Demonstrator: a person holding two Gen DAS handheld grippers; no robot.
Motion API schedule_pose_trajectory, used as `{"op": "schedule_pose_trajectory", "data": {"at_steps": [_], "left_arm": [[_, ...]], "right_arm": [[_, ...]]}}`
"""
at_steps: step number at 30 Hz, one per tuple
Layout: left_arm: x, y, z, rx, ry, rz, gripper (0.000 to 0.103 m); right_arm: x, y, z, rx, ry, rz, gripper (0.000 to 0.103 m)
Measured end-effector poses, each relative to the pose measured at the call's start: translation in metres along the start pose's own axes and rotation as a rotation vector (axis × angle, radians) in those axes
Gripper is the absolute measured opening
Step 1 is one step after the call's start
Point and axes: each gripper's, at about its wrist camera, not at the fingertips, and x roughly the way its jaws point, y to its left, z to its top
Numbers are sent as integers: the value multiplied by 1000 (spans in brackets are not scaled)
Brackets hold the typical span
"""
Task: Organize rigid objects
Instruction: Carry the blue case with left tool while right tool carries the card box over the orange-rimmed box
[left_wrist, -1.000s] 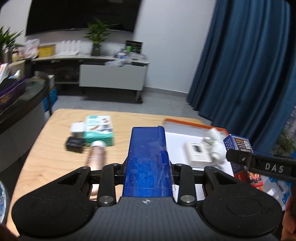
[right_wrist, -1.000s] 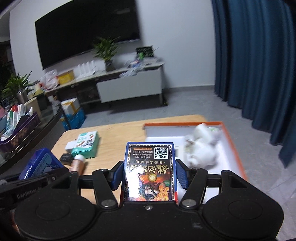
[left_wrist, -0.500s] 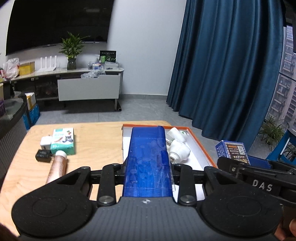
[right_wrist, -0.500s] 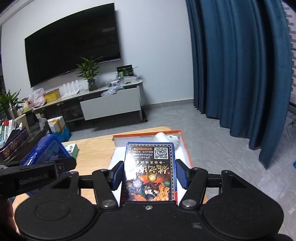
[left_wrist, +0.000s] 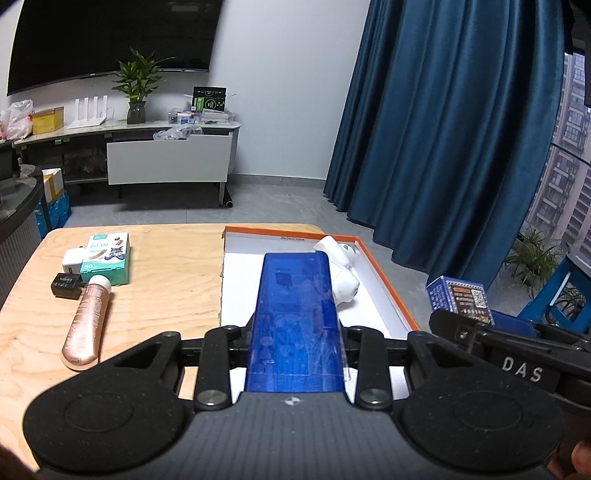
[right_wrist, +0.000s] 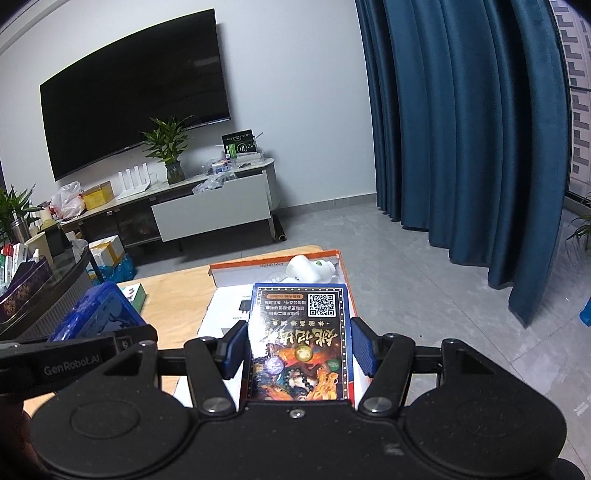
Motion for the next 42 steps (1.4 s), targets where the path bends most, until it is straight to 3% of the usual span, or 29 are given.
{"op": "schedule_pose_trajectory", "data": {"at_steps": [42], "left_arm": [[22,-15,-8,29,44,5,33]], "right_arm": [[29,-9,-11,-31,57,-17,71]]}}
